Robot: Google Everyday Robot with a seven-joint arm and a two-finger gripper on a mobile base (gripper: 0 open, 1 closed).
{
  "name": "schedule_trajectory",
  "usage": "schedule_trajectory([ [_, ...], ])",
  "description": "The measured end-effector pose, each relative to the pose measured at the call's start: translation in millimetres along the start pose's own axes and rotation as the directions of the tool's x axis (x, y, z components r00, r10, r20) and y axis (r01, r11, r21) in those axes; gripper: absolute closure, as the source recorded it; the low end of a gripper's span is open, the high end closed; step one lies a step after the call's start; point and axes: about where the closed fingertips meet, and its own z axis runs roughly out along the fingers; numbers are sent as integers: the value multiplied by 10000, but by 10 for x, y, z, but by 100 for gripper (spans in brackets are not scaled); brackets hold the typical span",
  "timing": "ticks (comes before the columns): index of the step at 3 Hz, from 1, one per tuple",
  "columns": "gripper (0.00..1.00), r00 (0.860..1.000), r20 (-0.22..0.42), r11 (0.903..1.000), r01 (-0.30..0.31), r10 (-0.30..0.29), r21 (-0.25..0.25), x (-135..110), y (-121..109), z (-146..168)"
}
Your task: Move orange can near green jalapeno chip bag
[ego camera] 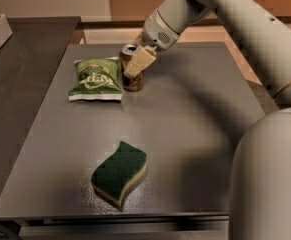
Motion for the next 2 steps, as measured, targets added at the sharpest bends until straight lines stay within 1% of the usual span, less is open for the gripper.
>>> schedule_trajectory([
  [1,0,10000,8,10000,2,-2,-26,-4,-3,26],
  [2,0,10000,8,10000,2,-2,-27,-4,-4,27],
])
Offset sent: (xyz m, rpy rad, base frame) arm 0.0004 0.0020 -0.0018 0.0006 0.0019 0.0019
